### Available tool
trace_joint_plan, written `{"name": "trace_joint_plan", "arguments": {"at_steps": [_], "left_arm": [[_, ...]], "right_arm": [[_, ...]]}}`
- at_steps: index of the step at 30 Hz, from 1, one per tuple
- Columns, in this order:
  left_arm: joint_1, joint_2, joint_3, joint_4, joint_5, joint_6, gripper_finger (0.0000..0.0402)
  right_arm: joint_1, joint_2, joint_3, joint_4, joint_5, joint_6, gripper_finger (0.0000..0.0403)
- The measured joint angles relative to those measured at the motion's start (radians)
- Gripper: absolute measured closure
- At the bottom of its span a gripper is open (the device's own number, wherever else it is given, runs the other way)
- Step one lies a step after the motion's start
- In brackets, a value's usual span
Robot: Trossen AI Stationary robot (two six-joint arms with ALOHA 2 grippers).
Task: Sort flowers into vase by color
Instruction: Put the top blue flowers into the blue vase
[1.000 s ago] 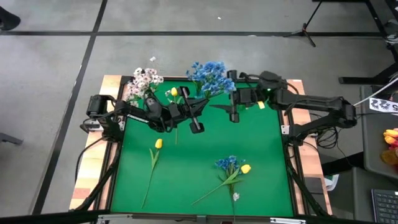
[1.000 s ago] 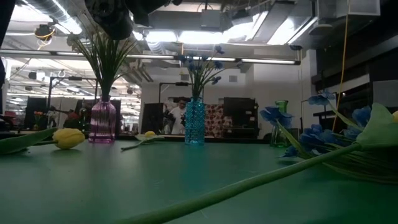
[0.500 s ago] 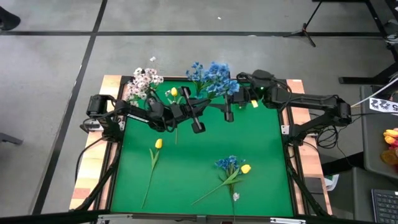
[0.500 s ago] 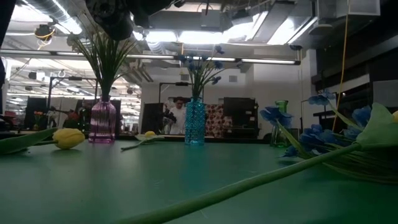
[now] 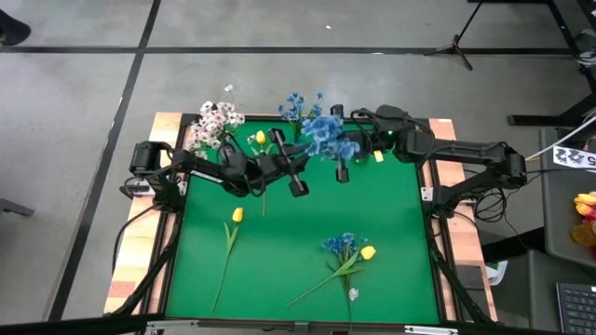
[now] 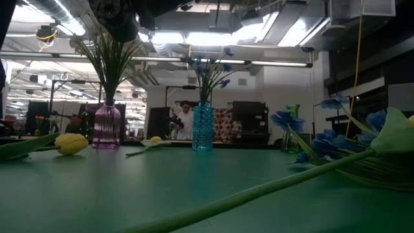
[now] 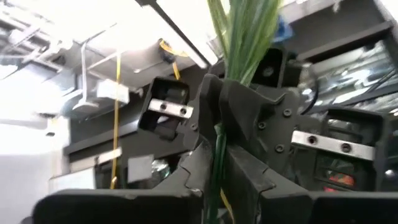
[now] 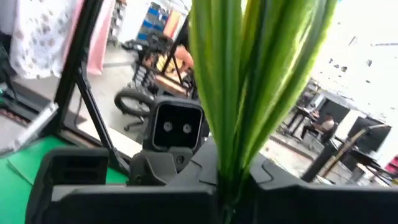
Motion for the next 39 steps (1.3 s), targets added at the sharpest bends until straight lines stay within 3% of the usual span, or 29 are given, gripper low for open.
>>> {"name": "trace_joint_plan", "arguments": {"at_steps": [6, 19, 24, 39], "left_arm": [[-0.011, 0.0, 0.0, -0.071, -0.121, 0.022, 0.0327], [-0.01, 0.0, 0.0, -0.149, -0.182, -0.04, 0.0233], [-0.003, 0.0, 0.0, -0.232, -0.184, -0.084, 0.0226], [-0.005, 0.001, 0.0, -0.248, -0.187, -0.133, 0.0233]], "right_arm": [[-0.003, 0.0, 0.0, -0.047, 0.014, -0.029, 0.0389], [-0.003, -0.009, 0.0, -0.154, 0.055, -0.089, 0.0394], [-0.003, -0.009, 0.0, -0.181, 0.055, -0.092, 0.0388], [-0.002, -0.01, 0.0, -0.309, 0.105, -0.167, 0.0394]]}}
